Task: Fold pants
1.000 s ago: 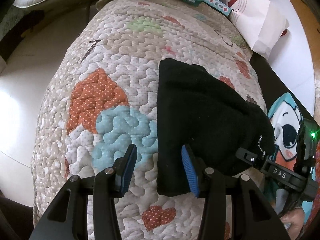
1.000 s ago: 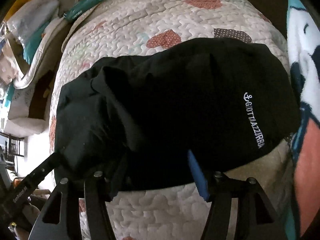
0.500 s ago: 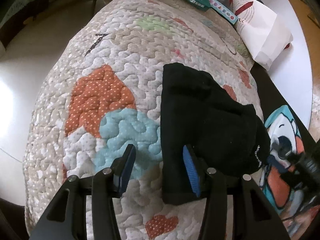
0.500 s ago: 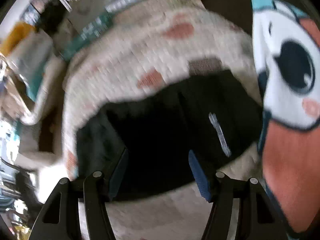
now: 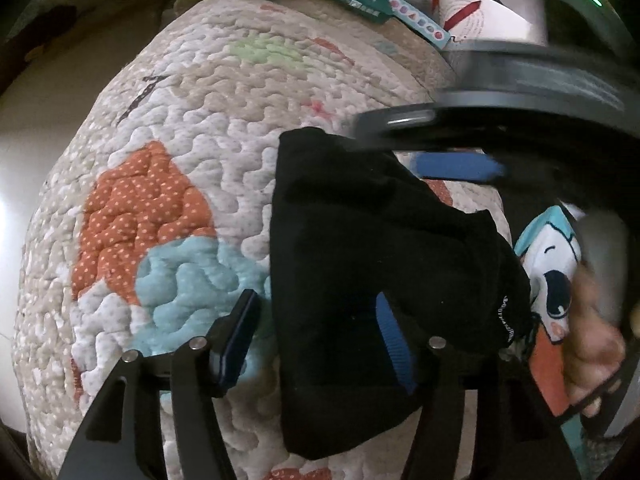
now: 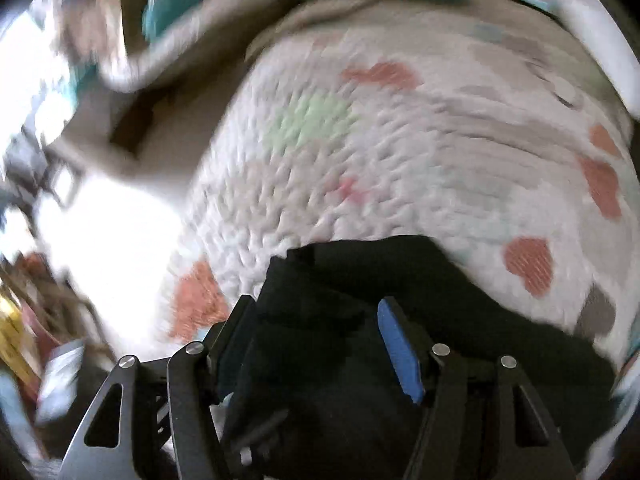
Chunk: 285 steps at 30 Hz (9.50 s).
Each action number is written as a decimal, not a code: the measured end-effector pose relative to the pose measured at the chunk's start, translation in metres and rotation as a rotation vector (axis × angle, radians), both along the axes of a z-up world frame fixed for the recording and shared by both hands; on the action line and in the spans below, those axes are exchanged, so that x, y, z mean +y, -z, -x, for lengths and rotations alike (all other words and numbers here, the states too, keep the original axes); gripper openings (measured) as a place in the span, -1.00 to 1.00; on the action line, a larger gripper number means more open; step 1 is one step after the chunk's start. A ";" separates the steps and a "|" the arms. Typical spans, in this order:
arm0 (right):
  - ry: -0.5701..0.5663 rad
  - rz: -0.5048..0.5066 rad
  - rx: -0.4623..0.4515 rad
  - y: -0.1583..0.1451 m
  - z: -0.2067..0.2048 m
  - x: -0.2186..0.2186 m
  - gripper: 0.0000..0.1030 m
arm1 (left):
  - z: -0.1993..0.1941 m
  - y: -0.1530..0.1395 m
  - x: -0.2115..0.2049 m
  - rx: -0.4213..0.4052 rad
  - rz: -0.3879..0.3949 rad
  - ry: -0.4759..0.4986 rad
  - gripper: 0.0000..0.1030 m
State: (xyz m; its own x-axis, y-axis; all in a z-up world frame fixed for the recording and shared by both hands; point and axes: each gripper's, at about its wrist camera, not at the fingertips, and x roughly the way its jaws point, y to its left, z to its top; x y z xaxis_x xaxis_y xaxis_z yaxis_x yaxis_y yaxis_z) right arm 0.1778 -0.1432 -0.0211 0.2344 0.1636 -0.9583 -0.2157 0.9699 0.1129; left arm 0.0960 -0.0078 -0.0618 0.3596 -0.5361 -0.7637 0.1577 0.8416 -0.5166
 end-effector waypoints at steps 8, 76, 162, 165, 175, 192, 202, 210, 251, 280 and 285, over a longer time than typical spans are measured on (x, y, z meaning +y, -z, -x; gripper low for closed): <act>-0.027 0.130 0.098 0.039 -0.021 0.035 -0.41 | 0.003 -0.003 -0.022 -0.041 -0.086 0.075 -0.70; 0.851 -0.347 -0.238 0.046 0.152 -0.232 0.04 | -0.051 -0.013 -0.322 -0.184 -0.437 0.739 -0.16; 0.351 -0.207 -0.219 -0.009 0.101 -0.078 0.58 | -0.093 -0.010 0.114 0.123 -0.226 -0.256 -0.12; 0.359 -0.232 -0.211 -0.007 0.097 -0.081 0.58 | -0.083 -0.018 0.112 0.116 -0.106 -0.242 -0.12; 0.390 -0.326 -0.190 -0.002 0.070 -0.086 0.58 | -0.073 -0.030 0.098 0.045 0.180 -0.161 0.41; 0.350 -0.548 -0.083 0.039 0.038 -0.084 0.63 | -0.064 0.001 0.051 0.086 0.027 0.012 0.41; 0.337 -0.592 -0.042 0.042 0.033 -0.075 0.23 | -0.068 -0.008 0.038 0.030 0.002 0.075 -0.36; 0.318 -0.546 -0.087 0.028 0.035 -0.070 0.06 | -0.063 -0.023 0.028 -0.057 -0.080 0.085 -0.44; 0.364 -0.371 -0.199 0.013 -0.124 -0.097 0.49 | -0.239 -0.006 0.011 0.004 0.042 -0.039 0.00; 0.517 -0.431 -0.243 -0.026 -0.098 -0.128 0.92 | -0.216 -0.029 0.049 0.063 0.198 -0.130 0.04; 0.456 -0.337 -0.308 -0.055 -0.042 -0.123 0.92 | -0.166 -0.077 0.050 -0.099 0.025 -0.108 0.08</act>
